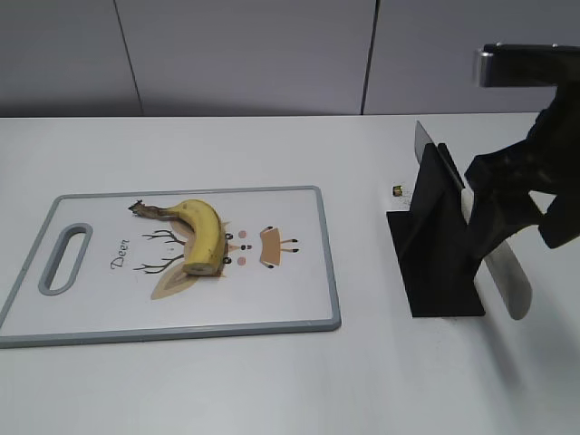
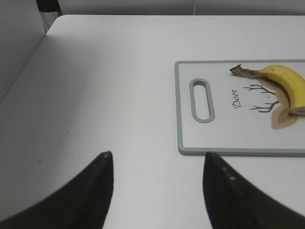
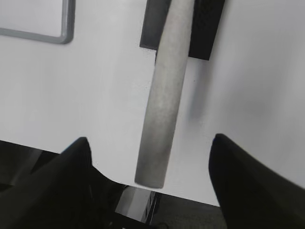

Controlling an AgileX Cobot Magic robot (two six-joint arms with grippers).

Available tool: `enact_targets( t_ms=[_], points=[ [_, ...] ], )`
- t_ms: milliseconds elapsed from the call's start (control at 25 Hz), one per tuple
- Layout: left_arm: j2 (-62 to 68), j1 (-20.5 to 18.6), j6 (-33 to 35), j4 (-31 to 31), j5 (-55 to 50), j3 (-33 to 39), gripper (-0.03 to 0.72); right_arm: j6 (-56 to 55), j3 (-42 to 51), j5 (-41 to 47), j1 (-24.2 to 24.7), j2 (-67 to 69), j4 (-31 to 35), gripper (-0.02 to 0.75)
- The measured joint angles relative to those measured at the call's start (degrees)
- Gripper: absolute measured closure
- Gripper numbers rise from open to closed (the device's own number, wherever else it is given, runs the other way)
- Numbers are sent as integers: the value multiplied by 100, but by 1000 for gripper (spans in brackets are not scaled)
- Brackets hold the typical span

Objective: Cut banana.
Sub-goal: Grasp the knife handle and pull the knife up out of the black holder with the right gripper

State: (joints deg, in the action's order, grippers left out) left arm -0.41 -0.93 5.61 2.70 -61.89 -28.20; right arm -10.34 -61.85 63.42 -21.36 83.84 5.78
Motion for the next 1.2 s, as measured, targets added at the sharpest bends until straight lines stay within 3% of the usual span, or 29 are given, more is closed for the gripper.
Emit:
enact_targets(
  t_ms=[600, 840, 1200],
  points=[
    [0, 0, 0, 0, 0, 0, 113, -229, -4, -268, 0, 993, -254, 188],
    [0, 0, -2, 0, 0, 0, 113, -322, -4, -331, 0, 1018, -165, 256],
    [0, 0, -2, 0, 0, 0, 113, -347, -4, -367, 0, 1106, -125, 274]
  ],
)
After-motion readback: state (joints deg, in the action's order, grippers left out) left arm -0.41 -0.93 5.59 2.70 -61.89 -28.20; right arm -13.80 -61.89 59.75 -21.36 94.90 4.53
